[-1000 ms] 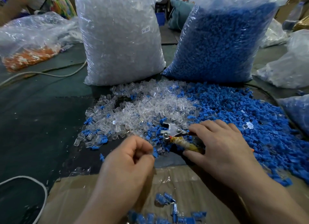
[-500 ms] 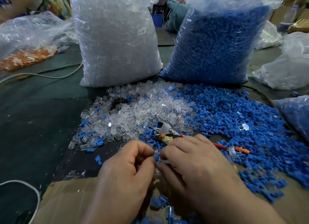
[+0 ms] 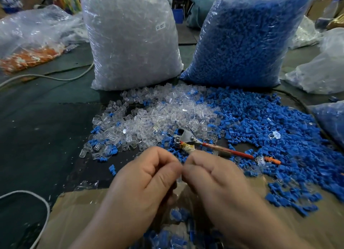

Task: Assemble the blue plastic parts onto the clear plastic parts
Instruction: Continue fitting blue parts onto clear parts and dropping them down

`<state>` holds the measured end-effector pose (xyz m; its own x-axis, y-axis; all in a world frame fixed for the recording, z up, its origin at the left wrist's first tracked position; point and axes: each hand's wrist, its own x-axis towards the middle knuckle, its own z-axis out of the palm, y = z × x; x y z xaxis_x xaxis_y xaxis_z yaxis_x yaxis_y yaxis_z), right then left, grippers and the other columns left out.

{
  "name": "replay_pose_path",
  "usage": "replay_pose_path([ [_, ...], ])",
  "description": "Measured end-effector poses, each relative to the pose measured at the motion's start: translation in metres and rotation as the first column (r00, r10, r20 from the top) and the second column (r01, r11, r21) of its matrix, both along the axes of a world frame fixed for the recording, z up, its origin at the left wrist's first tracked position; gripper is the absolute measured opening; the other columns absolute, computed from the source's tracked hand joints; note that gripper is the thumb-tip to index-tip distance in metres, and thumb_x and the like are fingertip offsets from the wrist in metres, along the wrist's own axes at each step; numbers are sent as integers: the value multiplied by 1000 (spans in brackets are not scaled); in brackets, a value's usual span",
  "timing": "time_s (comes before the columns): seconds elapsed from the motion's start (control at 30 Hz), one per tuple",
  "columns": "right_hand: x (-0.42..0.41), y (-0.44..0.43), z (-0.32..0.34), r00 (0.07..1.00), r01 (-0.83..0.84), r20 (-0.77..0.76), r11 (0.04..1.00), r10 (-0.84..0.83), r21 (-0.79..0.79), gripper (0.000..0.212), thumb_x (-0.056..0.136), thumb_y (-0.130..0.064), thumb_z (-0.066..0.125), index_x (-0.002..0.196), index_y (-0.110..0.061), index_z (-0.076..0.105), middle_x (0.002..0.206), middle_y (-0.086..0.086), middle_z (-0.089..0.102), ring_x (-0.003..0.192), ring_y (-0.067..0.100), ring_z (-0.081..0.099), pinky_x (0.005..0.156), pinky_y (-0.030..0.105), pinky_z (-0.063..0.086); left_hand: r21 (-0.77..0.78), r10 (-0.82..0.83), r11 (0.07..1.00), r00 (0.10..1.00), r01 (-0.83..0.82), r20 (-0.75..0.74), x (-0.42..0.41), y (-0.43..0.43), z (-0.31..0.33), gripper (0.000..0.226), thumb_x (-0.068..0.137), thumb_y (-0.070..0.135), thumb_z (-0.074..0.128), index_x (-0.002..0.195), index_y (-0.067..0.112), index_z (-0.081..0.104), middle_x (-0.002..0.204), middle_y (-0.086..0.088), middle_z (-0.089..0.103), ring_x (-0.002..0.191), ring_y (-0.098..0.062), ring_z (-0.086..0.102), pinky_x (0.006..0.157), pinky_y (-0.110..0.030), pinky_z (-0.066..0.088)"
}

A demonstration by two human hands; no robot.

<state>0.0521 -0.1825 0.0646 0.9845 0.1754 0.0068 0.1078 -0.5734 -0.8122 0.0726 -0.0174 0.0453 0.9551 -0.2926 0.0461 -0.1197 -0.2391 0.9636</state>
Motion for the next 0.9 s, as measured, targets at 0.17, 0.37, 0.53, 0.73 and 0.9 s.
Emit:
replay_pose_path([
  [0.17, 3, -13, 4, 976, -24, -218, 989, -8, -143, 28, 87, -42, 46, 72, -20, 56, 59, -10, 55, 53, 5, 48, 53, 32, 41, 286, -198, 947, 969, 150, 150, 3, 17, 4, 20, 79, 56, 63, 93, 43, 66, 78, 15, 70, 66, -5, 66, 56, -13, 49],
  [0.37, -2, -7, -3, 983, -148, 3, 791, 186, -594, 21, 94, -49, 40, 92, -30, 49, 92, -10, 53, 82, 12, 49, 67, 34, 39, 586, -394, 761, 915, 277, 80, 8, 22, 1, 16, 79, 43, 69, 93, 44, 60, 92, 26, 61, 82, 3, 60, 67, -11, 43],
  [0.53, -1, -12, -1, 966, -245, -82, 768, 244, -591, 22, 91, -46, 43, 87, -27, 53, 88, -9, 53, 80, 12, 50, 67, 34, 43, 570, -360, 765, 933, 298, -5, 4, 24, 8, 27, 74, 62, 56, 96, 48, 62, 87, 27, 66, 76, 3, 63, 63, -13, 48],
  [0.73, 1, -16, -5, 981, -174, -30, 813, 190, -556, 44, 94, -58, 38, 74, -23, 53, 72, -7, 56, 67, 6, 51, 64, 35, 47, 662, 332, 587, 885, -465, 328, 23, 55, -11, 23, 80, 65, 59, 91, 46, 52, 76, 19, 65, 72, -4, 62, 65, -32, 52],
  [0.9, 6, -12, -12, 989, -34, 110, 866, 102, -499, 31, 91, -62, 42, 95, -33, 51, 88, -16, 57, 81, 6, 54, 73, 35, 48, 845, 356, 370, 899, -387, 256, 31, 67, -20, 35, 84, 67, 60, 101, 39, 49, 96, 7, 62, 86, -22, 62, 72, -39, 55],
])
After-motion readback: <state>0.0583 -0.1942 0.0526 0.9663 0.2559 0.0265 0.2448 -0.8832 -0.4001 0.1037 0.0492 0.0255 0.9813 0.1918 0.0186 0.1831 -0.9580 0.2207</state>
